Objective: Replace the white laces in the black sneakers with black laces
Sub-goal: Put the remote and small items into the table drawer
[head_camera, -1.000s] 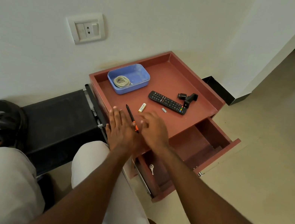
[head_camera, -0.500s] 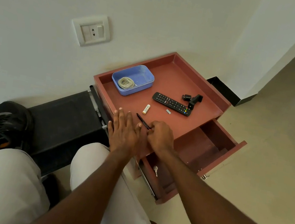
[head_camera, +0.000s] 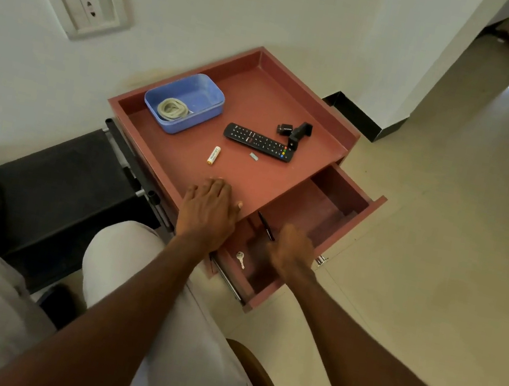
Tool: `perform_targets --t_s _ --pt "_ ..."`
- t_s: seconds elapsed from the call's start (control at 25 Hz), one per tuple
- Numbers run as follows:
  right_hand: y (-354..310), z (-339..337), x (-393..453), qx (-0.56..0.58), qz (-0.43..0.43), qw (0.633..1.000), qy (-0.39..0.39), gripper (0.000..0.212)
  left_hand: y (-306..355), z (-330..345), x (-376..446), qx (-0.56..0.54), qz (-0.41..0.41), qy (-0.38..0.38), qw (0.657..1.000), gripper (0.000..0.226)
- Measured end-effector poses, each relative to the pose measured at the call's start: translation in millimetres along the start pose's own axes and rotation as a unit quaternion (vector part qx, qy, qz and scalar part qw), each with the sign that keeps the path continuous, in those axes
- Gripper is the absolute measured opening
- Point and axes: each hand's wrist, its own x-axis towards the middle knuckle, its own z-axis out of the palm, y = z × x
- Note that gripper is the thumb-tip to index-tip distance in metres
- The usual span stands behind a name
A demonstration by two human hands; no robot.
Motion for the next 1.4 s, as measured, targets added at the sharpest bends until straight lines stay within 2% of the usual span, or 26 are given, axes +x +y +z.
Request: perform_targets --t_s 0.16,0.24,0.4,0.52,0.68,0.76,0.84,0.92,1.0,1.16,1.28,1.4 --pt "-3 12 18 -0.091 -0.034 0.992 -0.080 0.027 1 0 0 -0.002 -0.005 0.015 1.000 0.059" --pt "-7 17 29 -0.112 -0.024 0.988 -0.104 0.033 1 1 0 -0.011 -0.008 0.017 1.000 0.055" --pt "-17 26 45 -0.098 -0.008 0.987 -0.130 0.039 -1 3 1 -0.014 -0.006 0.015 1.000 0.053" --pt "-21 30 43 -0.080 -0.020 0.987 -0.136 0.035 -1 5 2 -0.024 -0.008 0.018 1.000 0.053" --pt "-19 24 36 -0.019 0.018 0.997 -0.071 0.025 -2 5 1 -0.026 -0.002 0.022 0.999 0.051" --pt "-17 20 28 0.065 0.063 0.996 0.020 0.015 -1 3 -1 -0.024 -0.003 0.028 0.999 0.050" --pt "-21 14 15 0.167 0.064 0.975 0.134 0.006 1 0 -2 -0.015 -0.016 0.032 0.999 0.050" --pt "-31 3 3 0.230 0.011 0.948 0.220 0.005 3 -4 -2 -0.018 -0.032 0.024 0.999 0.054" --pt "-45 -8 6 0.256 -0.064 0.933 0.244 0.007 4 -6 -3 -0.029 -0.046 0.025 0.998 0.060" --pt "-77 -19 39 0.134 -0.209 0.958 0.144 0.025 6 -9 -8 -0.027 -0.058 0.026 0.998 0.073" --pt "-105 -27 64 0.045 -0.307 0.947 0.081 0.057 9 -16 -9 -0.035 -0.137 0.017 0.990 0.081" --pt "-131 -27 95 -0.051 -0.359 0.932 0.005 0.085 9 -10 -5 -0.018 -0.155 0.006 0.988 0.082"
